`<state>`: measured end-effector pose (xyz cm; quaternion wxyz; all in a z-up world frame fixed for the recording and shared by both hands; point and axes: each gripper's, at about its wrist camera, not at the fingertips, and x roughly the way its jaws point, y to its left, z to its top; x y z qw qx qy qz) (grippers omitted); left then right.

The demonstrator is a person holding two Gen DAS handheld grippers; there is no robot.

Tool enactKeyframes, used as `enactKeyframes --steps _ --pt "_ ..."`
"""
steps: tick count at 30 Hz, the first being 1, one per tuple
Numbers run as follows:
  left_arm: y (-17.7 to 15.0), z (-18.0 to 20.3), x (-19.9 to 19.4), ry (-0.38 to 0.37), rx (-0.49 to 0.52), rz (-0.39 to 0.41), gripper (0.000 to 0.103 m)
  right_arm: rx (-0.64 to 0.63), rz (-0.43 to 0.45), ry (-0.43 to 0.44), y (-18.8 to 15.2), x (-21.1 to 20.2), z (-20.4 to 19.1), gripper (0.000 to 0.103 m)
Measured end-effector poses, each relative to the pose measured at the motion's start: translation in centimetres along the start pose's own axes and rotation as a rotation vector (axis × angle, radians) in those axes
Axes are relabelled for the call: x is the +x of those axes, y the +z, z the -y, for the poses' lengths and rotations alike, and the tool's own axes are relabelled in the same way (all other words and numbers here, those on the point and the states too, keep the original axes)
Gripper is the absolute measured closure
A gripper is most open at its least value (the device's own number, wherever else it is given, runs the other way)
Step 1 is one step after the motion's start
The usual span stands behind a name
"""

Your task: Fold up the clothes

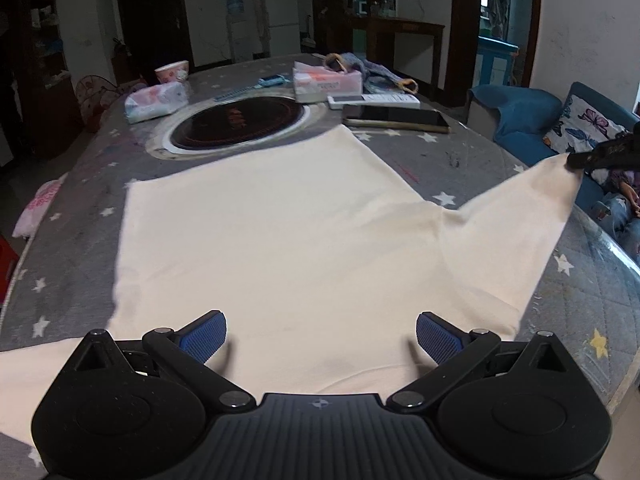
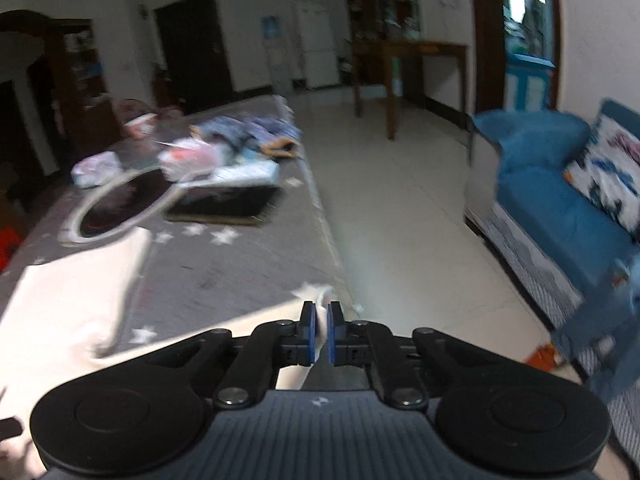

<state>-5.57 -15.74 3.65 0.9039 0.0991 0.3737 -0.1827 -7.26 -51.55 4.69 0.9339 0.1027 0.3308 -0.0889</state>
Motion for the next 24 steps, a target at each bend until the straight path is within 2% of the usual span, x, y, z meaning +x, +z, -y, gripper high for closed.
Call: enactKeyframes --steps 7,14,19,24 --pt "-1.2 -4.9 -2.1 0.069 -0.108 0.021 0.000 -0.130 0.050 0.198 1.9 -4.2 -7.2 0.098" --pt "-3.3 -9.7 -4.3 0.137 -0.211 0.037 0.000 -0.286 0.026 0.407 2.1 -6.1 -17.2 0.098" --pt "-4.5 -11.5 -5.4 0.151 -0.250 0.046 0.000 -0.404 -0.021 0.489 0.5 -5.9 -23.8 0.098" --pt "-5.4 -12.3 -5.6 0.144 -0.275 0.042 0.000 -0.466 -0.080 0.538 -1.7 -5.2 -28.0 0.098"
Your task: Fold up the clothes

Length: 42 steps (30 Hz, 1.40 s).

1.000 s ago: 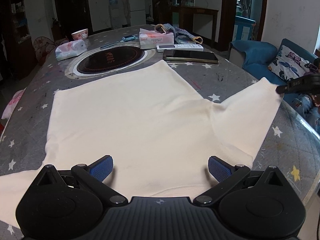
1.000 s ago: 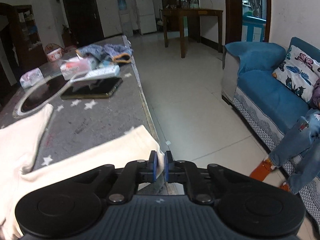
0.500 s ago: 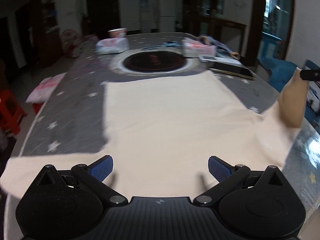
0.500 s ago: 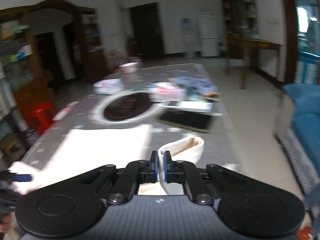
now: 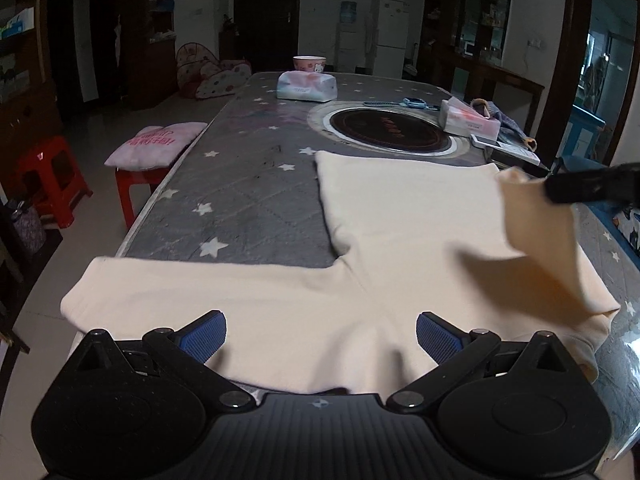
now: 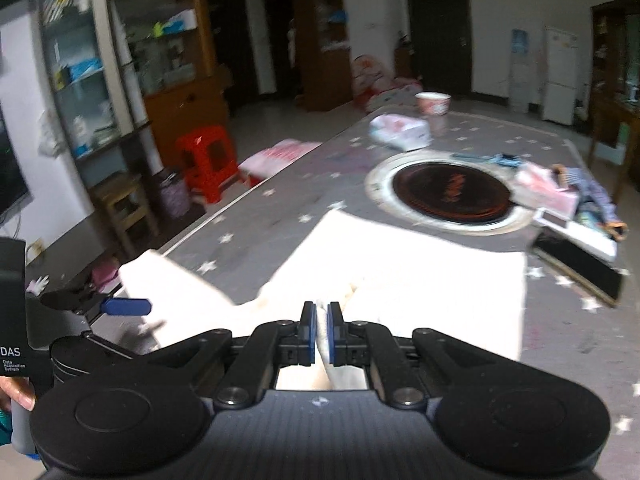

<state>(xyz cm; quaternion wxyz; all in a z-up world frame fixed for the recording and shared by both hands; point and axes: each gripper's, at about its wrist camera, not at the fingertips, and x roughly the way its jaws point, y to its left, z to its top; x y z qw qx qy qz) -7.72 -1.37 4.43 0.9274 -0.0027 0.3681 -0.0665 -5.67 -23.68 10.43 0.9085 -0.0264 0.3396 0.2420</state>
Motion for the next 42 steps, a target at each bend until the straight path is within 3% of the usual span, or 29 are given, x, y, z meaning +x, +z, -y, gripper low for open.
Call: enactKeyframes --steps 4,9,14,16,20,24,26,30,34,36,39,42 --pt "0.0 0.1 0.4 -0.017 -0.005 -0.010 0.000 -0.010 -0.027 0.032 -0.3 1.8 -1.2 0.097" --pt "0.2 0.6 0.7 -0.036 0.004 -0.018 0.000 -0.020 -0.030 0.044 -0.5 2.2 -1.1 0.085" --pt "0.7 1.5 0.7 -0.067 0.021 -0.015 0.005 -0.012 -0.033 -0.025 -0.6 0.4 1.9 0.083" --pt "0.9 2.2 0.7 -0.092 0.040 -0.012 0.013 -0.006 -0.061 -0.078 -1.3 0.0 3.7 0.083" --pt "1.1 4.1 1.4 -0.130 0.092 -0.021 0.020 -0.013 -0.148 -0.178 -3.8 -0.3 6.7 0.083" --pt "1.2 5.8 2.7 -0.152 0.129 -0.046 0.032 0.011 -0.204 -0.195 -6.6 -0.4 8.3 0.083" --pt "1.1 6.5 3.4 -0.152 0.142 -0.059 0.036 0.031 -0.193 -0.189 -7.5 -0.8 8.7 0.083" --pt "0.9 7.4 4.5 -0.148 0.170 -0.070 0.054 0.044 -0.198 -0.176 -8.4 -0.8 8.9 0.083" --pt "1.0 7.7 4.3 -0.148 0.180 -0.056 0.081 0.042 -0.185 -0.180 -7.7 -0.7 9.2 0.083" --pt "1.0 7.8 4.1 -0.147 0.183 -0.050 0.089 0.042 -0.159 -0.186 -7.0 -0.7 9.4 0.082" --pt "1.3 7.7 3.4 -0.152 0.182 -0.026 0.093 0.048 -0.127 -0.182 -6.1 -0.5 9.3 0.074" --pt "1.2 7.3 3.1 -0.142 0.177 -0.027 0.093 0.026 -0.131 -0.189 -6.1 0.7 9.0 0.074"
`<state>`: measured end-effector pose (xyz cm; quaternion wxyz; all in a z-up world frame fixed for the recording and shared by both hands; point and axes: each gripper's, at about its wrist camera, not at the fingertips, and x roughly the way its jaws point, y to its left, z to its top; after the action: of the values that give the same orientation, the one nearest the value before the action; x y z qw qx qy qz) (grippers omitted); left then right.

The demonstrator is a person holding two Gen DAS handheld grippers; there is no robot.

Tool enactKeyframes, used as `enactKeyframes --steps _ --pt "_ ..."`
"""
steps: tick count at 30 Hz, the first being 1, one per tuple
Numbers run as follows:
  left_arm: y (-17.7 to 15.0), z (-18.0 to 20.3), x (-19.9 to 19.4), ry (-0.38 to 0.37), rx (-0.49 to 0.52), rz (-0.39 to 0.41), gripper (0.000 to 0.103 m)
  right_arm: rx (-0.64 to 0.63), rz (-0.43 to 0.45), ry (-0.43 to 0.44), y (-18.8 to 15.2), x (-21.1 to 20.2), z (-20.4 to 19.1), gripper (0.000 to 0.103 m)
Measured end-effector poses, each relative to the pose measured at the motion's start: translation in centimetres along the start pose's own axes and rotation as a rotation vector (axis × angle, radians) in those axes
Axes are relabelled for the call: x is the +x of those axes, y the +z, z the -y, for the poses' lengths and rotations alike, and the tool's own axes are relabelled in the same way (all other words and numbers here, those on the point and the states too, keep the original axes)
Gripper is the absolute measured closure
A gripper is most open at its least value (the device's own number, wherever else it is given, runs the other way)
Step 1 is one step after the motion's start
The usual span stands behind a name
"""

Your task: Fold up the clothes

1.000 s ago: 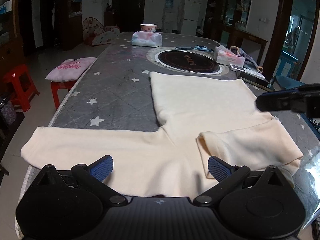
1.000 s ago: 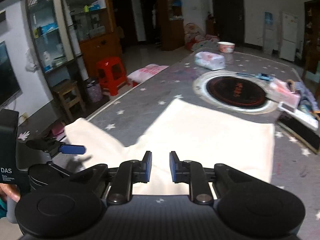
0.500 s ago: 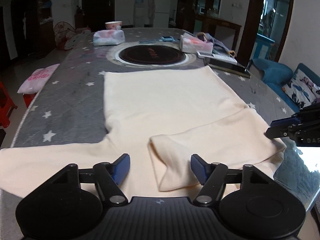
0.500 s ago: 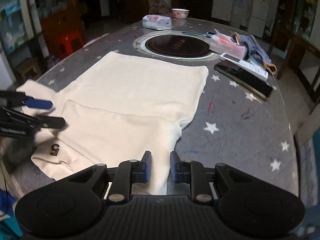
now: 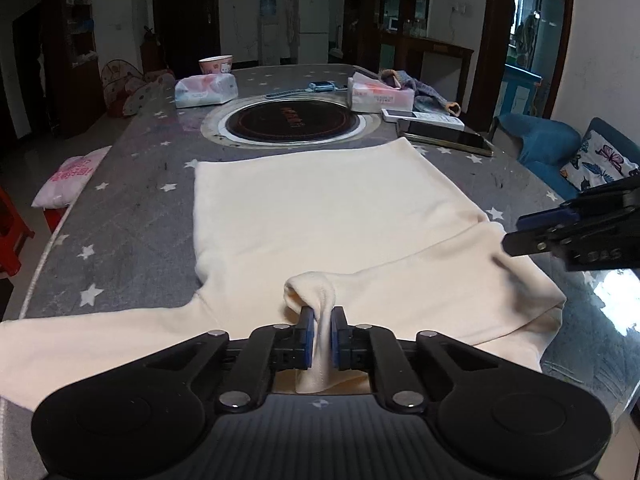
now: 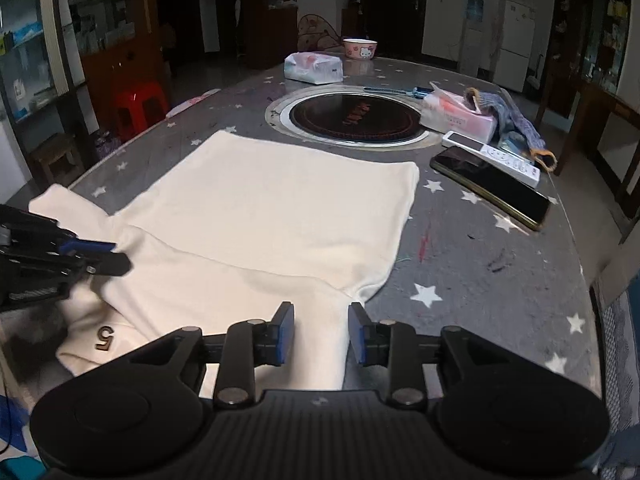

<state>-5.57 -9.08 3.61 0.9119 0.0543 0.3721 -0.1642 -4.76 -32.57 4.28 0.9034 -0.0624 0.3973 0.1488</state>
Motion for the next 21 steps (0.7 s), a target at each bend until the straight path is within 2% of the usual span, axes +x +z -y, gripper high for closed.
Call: enactKeyframes --steps 5,10,12,13,17,21 --pt "-0.3 -1.0 0.1 0.003 -0.033 -0.027 0.093 -0.055 -0.031 -0.033 -0.6 1.8 -1.0 0.074" --pt "-0.6 -1.7 0.2 0.012 -0.061 -0.040 0.076 -0.083 0.001 -0.019 0.0 1.0 -2.0 0.073" --pt "-0.8 -2.3 -0.3 0.024 -0.081 -0.035 0.061 -0.101 -0.027 -0.025 -0.3 1.7 -2.3 0.072" --pt "-1.0 -2.7 -0.8 0.035 -0.089 -0.028 0.055 -0.111 -0.042 -0.031 -0.6 2.1 -2.4 0.071" --pt "-1.7 -5.1 -2.6 0.099 -0.127 -0.008 0.047 -0.141 -0.042 -0.028 -0.5 1.7 -3.3 0.069" --pt "-2.7 -9.0 -4.1 0.212 -0.227 -0.007 0.036 -0.189 -0.035 0.060 0.4 1.1 -5.9 0.069"
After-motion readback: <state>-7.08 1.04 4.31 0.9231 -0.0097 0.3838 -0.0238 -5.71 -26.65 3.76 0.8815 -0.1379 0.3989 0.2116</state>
